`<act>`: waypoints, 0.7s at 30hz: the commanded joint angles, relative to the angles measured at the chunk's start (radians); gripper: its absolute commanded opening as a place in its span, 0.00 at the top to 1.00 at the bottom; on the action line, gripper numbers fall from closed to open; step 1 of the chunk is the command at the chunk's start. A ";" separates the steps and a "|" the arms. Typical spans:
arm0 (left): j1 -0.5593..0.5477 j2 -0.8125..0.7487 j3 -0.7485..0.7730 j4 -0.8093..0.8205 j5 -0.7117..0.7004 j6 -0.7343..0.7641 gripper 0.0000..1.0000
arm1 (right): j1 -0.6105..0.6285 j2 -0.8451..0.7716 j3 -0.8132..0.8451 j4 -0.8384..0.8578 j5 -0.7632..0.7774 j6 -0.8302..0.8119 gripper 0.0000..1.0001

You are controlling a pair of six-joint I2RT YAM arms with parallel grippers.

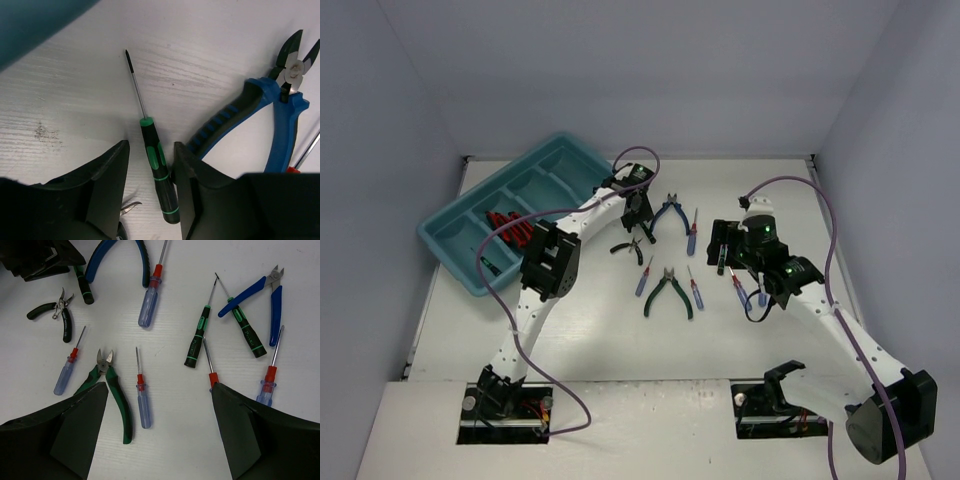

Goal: Sort the tools into containers

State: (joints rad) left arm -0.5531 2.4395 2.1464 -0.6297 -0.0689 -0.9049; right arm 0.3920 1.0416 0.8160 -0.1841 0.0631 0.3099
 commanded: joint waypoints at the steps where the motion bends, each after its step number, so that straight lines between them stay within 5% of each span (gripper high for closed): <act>1: -0.015 -0.037 -0.016 0.013 -0.031 0.003 0.67 | -0.007 -0.028 -0.003 0.034 0.000 -0.004 0.18; 11: -0.047 -0.119 -0.145 0.006 0.001 0.072 0.89 | -0.006 -0.051 -0.017 0.034 0.011 0.004 0.18; 21: -0.048 -0.296 -0.041 0.004 0.005 0.197 1.00 | -0.007 -0.052 -0.017 0.032 0.007 0.004 0.18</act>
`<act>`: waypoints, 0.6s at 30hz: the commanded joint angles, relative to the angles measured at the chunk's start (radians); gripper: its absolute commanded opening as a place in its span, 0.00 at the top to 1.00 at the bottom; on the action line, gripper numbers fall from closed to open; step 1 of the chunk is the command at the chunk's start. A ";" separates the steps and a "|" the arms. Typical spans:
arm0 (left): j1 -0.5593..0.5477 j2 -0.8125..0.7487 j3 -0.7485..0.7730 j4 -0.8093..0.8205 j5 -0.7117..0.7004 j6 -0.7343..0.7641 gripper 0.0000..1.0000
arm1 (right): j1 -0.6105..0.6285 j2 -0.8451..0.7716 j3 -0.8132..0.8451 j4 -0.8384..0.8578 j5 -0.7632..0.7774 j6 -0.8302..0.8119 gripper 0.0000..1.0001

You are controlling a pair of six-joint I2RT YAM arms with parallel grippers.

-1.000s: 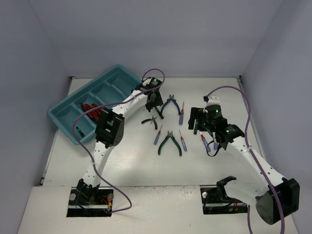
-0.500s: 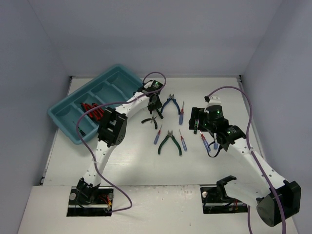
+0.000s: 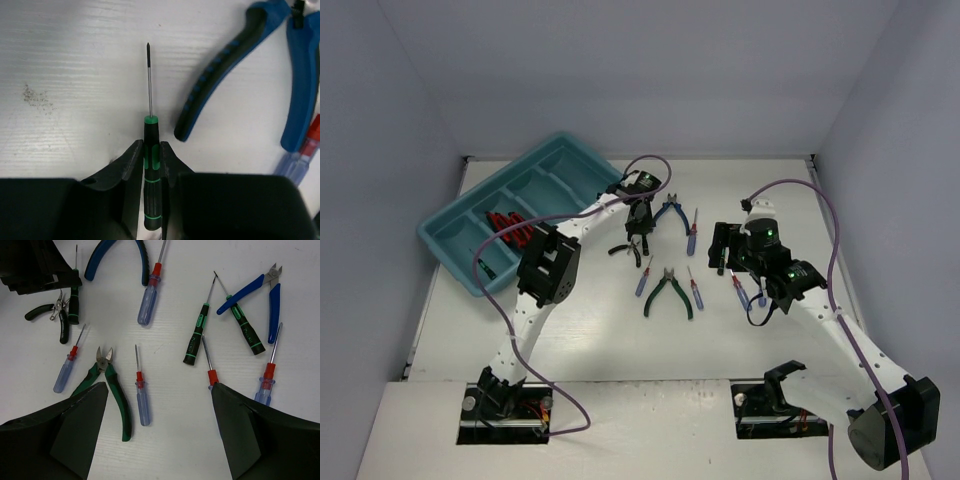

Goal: Sort the tools into containers

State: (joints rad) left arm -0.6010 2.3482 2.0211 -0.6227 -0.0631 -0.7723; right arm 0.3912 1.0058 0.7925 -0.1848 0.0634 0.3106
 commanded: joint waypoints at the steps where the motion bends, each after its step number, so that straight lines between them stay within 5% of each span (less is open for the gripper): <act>1: 0.002 -0.230 0.084 -0.003 -0.002 0.071 1.00 | -0.006 -0.016 0.007 0.033 0.007 0.004 0.18; 7: 0.063 -0.450 -0.088 -0.010 -0.005 0.088 1.00 | -0.006 -0.011 0.012 0.031 0.009 0.008 0.18; 18: 0.489 -0.929 -0.533 -0.087 0.057 0.204 1.00 | -0.012 0.052 0.035 0.033 -0.005 0.023 0.18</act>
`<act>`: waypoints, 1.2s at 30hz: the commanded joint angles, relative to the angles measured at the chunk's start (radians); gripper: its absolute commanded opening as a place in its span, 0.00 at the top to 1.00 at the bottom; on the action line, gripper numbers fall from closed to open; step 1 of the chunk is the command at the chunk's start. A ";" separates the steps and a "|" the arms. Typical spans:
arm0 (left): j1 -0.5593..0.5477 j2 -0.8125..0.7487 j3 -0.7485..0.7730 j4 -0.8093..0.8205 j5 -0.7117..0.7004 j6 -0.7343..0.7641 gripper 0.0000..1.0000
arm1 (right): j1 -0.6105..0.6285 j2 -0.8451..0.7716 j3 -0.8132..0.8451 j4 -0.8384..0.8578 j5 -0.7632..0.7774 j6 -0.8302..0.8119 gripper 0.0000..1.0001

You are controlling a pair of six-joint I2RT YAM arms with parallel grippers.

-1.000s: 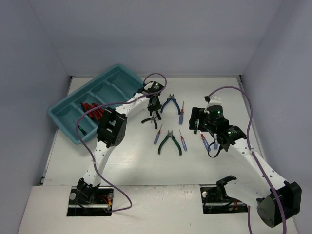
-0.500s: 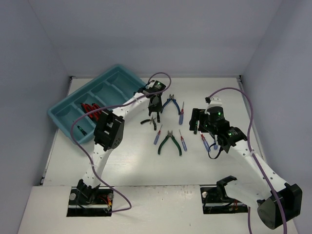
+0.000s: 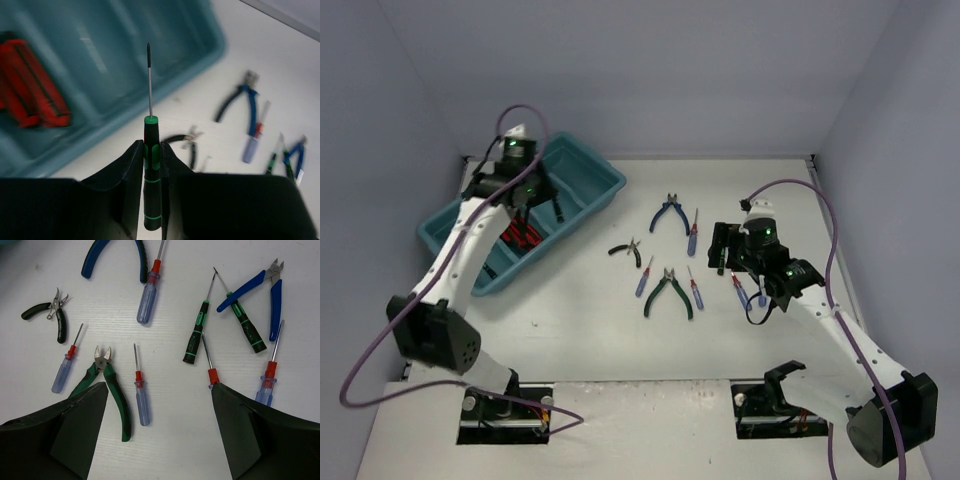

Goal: Sort the tools into containers

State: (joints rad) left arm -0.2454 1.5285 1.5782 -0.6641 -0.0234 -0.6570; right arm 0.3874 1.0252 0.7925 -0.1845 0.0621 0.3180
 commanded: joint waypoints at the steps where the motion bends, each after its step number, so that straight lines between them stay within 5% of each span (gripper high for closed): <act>1: 0.175 -0.137 -0.115 -0.046 0.030 0.096 1.00 | -0.007 0.040 0.036 0.033 -0.004 0.017 0.18; 4: 0.318 -0.165 -0.205 -0.044 0.091 0.121 1.00 | -0.008 0.063 0.042 0.033 -0.014 0.031 0.18; 15: 0.579 -0.041 -0.315 0.073 0.068 0.197 0.94 | -0.013 0.120 0.045 0.033 -0.010 0.087 0.18; 27: 0.588 -0.090 -0.303 0.049 0.114 0.219 0.40 | -0.042 0.287 0.078 0.028 -0.017 0.164 0.25; 36: 0.468 -0.327 -0.312 -0.022 0.207 0.191 0.34 | -0.062 0.487 0.116 0.031 -0.004 0.186 0.37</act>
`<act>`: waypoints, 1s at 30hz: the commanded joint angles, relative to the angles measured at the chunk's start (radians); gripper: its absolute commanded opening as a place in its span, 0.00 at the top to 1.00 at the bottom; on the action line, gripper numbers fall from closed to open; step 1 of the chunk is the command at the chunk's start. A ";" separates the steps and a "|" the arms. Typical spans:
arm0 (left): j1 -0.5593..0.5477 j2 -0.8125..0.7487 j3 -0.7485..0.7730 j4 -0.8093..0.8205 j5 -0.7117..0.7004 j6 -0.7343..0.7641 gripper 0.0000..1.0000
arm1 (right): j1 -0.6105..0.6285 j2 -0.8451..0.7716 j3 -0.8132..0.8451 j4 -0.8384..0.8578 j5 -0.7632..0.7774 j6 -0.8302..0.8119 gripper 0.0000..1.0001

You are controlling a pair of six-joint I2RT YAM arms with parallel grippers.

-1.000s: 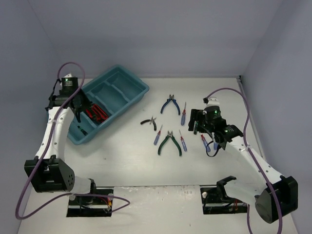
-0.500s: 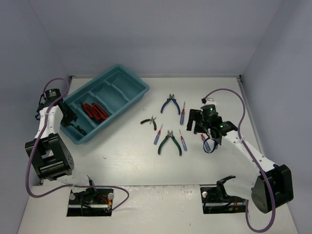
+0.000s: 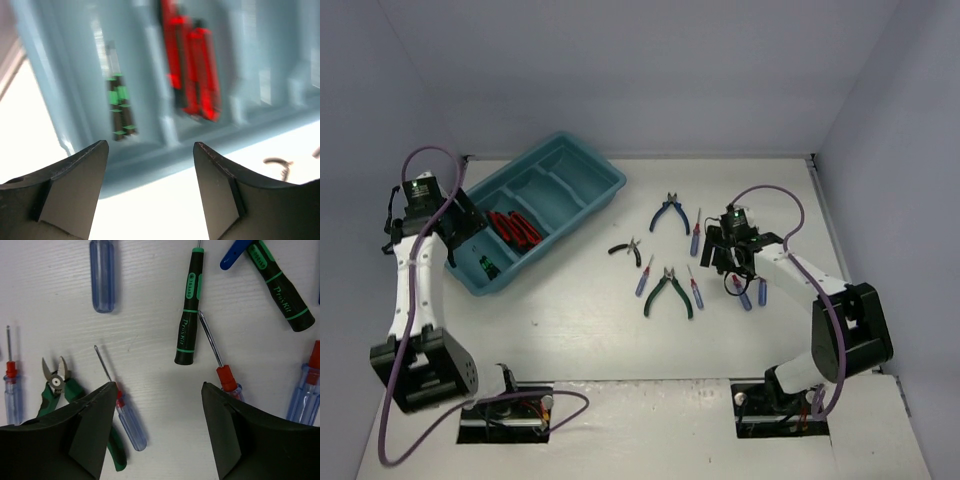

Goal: Sort the tools into containers

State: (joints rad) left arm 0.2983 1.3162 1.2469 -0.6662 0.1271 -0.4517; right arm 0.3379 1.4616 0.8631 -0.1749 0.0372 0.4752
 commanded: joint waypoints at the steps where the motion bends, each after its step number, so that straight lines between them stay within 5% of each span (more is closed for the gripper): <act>1: -0.080 -0.118 0.019 -0.025 0.057 -0.017 0.34 | -0.015 0.067 0.045 0.022 0.025 0.029 0.38; 14: -0.269 -0.287 -0.003 -0.036 0.124 -0.076 0.33 | -0.051 0.222 0.062 0.085 0.045 0.040 0.51; 20: -0.392 -0.284 0.006 -0.032 0.065 -0.113 0.33 | -0.050 0.246 0.063 0.113 0.050 0.033 0.69; 25: -0.562 -0.252 0.030 -0.004 0.004 -0.169 0.33 | -0.046 0.185 0.063 0.117 0.047 -0.017 0.98; 30: -0.712 -0.211 0.047 0.114 -0.018 -0.229 0.33 | -0.003 -0.025 0.059 0.126 0.005 -0.086 1.00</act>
State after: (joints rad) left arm -0.3131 1.0787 1.2233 -0.7037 0.1498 -0.6052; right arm 0.2993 1.6664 0.9091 -0.0658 0.0583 0.4598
